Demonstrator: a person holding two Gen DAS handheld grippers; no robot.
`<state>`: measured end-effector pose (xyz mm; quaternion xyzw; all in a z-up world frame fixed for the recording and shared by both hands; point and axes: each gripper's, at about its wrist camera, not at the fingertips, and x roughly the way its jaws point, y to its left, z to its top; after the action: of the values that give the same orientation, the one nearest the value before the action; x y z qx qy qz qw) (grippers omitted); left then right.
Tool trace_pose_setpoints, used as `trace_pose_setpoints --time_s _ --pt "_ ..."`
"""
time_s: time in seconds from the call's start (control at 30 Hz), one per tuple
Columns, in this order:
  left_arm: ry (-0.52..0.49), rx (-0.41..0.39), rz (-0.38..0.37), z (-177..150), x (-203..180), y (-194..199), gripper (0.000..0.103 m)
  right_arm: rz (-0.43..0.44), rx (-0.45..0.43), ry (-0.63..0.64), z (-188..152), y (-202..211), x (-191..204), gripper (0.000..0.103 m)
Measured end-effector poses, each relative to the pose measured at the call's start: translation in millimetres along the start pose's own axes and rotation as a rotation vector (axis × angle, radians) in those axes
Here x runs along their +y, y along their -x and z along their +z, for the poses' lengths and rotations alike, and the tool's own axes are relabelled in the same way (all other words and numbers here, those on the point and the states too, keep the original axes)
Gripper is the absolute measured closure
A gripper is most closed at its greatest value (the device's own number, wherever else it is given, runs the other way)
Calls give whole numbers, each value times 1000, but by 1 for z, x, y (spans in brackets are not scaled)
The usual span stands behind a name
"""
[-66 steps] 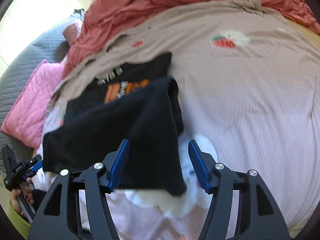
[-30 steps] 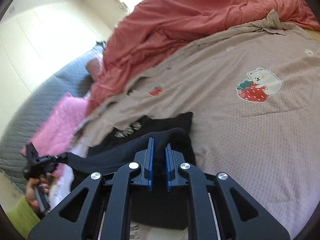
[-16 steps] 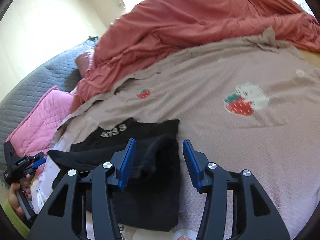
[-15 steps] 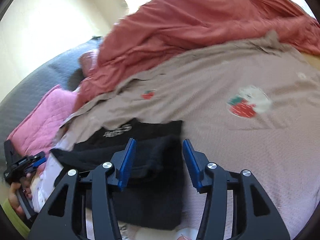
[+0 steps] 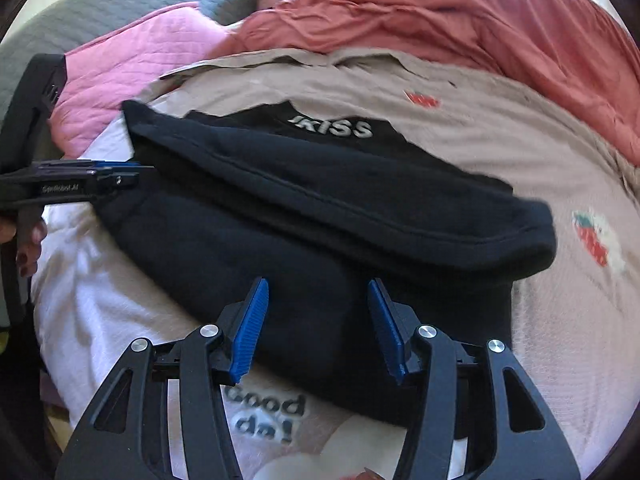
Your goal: Fold small clothes
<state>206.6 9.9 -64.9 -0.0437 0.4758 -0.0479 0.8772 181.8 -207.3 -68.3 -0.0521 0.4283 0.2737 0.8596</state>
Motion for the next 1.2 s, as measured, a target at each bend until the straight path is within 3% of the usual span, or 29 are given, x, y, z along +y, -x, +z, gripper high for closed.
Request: trace_pose_setpoints --time_s 0.5,0.6,0.73,1.0,1.1,1.2 --pt "-40 -38 37 62 -13 -22 53 -114 -98 -53 22 -6 -40 42" --pt "-7 -50 29 72 -7 -21 50 -140 -133 -119 24 -3 -61 42" --pt "37 -74 21 76 2 -17 49 -135 -226 -223 29 15 -87 29" --pt "143 -133 -16 57 23 7 43 -146 -379 -411 30 65 -131 27" --pt "160 -128 -5 45 32 12 42 -163 -346 -403 30 63 -133 27" --pt "175 -122 25 33 44 16 39 -233 -243 -350 29 42 -127 27"
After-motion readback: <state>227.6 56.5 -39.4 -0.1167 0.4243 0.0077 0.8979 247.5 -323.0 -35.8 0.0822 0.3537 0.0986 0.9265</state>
